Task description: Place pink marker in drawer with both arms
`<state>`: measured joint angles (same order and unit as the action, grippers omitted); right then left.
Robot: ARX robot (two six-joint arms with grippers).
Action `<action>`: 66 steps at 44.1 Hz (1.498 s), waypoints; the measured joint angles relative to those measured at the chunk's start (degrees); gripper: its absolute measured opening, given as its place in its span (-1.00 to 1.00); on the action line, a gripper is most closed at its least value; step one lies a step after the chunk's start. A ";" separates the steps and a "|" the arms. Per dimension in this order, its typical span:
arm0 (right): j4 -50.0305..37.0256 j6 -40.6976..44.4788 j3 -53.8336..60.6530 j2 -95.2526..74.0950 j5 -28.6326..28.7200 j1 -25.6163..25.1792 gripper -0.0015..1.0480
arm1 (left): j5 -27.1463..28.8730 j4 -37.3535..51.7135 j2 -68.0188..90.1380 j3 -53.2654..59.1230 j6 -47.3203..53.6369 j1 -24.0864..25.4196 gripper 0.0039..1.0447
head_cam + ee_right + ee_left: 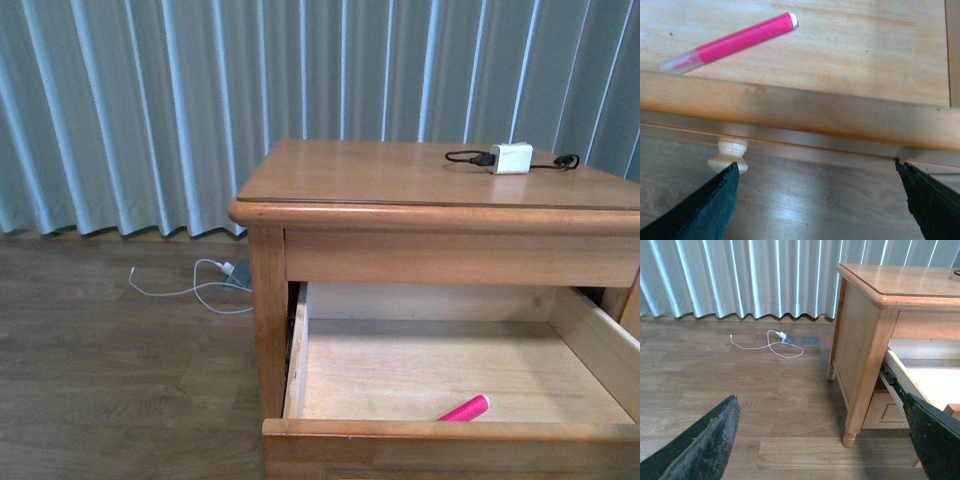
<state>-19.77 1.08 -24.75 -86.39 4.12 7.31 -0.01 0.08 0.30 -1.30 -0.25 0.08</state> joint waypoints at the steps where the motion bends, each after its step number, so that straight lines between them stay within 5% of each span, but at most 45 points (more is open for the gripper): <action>1: -0.46 -0.22 -0.61 -1.05 -0.11 -0.07 0.83 | 0.00 0.00 0.00 0.00 0.02 0.00 0.89; 37: -29.55 -6.95 -27.78 -35.93 -12.90 5.35 0.83 | 0.00 0.00 0.00 0.00 0.02 0.00 0.89; 66: -32.13 -10.69 -35.50 -42.95 -14.34 3.91 0.83 | 0.00 0.00 0.00 0.00 0.02 0.00 0.89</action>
<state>-51.90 -9.61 -60.25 -129.34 -10.22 11.22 -0.01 0.08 0.30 -1.30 -0.23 0.08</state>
